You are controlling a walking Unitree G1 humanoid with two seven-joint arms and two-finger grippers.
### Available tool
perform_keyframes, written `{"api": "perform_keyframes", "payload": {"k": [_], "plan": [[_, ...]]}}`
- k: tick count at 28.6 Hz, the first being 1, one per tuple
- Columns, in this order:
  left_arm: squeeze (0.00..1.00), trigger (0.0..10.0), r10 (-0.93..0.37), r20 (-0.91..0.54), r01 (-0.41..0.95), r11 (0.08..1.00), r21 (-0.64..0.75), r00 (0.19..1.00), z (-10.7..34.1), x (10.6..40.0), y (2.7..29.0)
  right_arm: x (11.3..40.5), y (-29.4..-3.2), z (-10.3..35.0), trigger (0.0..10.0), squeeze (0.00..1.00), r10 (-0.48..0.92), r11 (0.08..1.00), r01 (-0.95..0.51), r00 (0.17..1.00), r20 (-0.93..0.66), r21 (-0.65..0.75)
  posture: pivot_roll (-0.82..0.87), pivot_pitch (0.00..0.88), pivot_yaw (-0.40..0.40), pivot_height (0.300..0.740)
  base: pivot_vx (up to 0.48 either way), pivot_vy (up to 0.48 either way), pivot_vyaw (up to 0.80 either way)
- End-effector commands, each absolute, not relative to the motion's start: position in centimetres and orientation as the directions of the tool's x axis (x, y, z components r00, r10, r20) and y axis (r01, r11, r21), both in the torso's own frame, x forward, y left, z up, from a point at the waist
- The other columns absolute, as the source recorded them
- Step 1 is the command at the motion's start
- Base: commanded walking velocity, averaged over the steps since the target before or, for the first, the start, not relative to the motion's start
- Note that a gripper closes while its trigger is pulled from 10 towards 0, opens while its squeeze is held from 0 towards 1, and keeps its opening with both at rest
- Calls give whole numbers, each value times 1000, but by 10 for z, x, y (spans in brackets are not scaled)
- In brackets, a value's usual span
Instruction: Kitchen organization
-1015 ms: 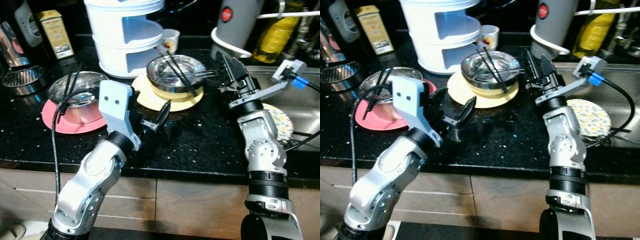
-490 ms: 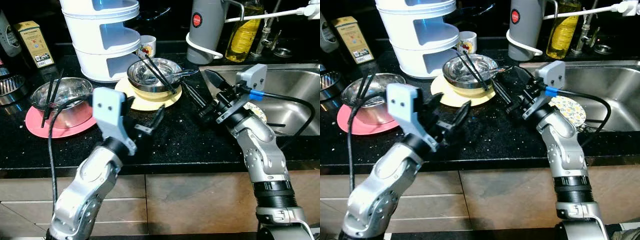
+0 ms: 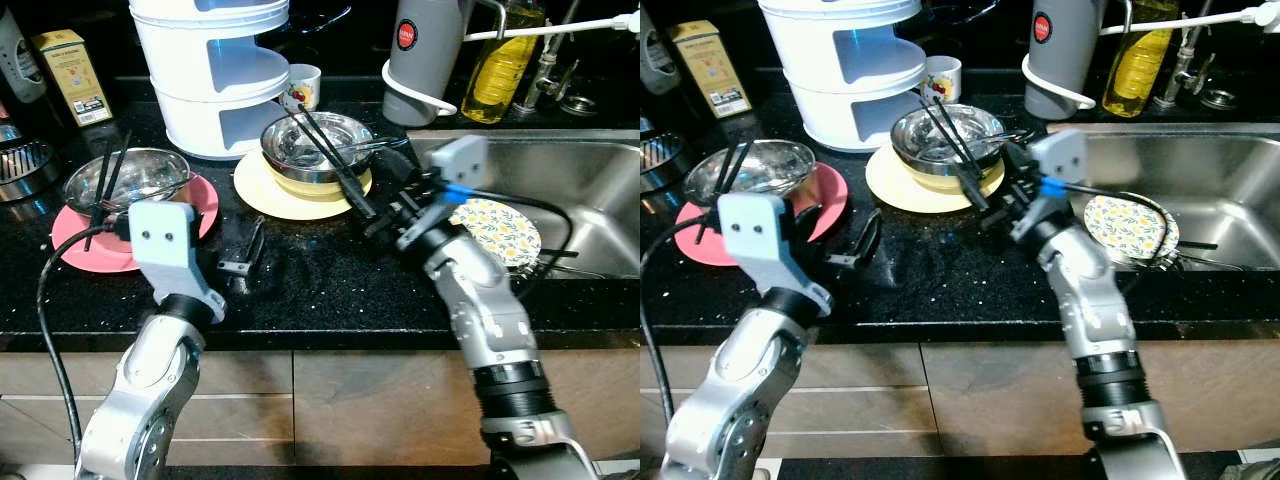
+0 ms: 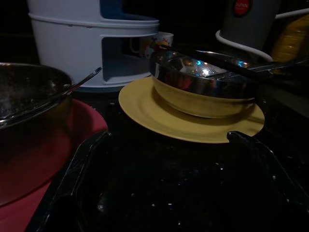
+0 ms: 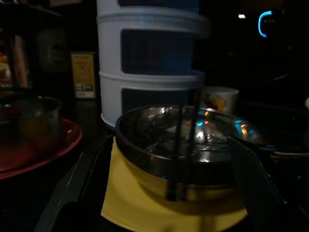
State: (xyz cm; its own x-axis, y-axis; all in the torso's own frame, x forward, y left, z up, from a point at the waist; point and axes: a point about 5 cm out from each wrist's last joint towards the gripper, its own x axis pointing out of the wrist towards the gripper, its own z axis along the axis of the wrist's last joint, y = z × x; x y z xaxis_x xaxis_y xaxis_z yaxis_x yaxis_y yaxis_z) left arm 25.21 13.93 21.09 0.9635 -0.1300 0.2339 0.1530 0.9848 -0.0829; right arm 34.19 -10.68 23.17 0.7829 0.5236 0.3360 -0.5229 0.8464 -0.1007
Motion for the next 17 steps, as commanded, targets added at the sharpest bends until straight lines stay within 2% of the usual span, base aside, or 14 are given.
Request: {"api": "perform_keyframes", "payload": {"k": [1,17], "plan": [[0,10000,-145,262,168,984,-66,954,215,249,137,344,-102,232,10000,0,518,852,-510,787,336,-119,124,85,-44,740,0,0,0],[0,10000,-211,261,238,968,-75,942,211,247,125,349,-81,225,10000,0,500,866,-463,811,304,-190,132,86,-46,740,0,0,0]]}}
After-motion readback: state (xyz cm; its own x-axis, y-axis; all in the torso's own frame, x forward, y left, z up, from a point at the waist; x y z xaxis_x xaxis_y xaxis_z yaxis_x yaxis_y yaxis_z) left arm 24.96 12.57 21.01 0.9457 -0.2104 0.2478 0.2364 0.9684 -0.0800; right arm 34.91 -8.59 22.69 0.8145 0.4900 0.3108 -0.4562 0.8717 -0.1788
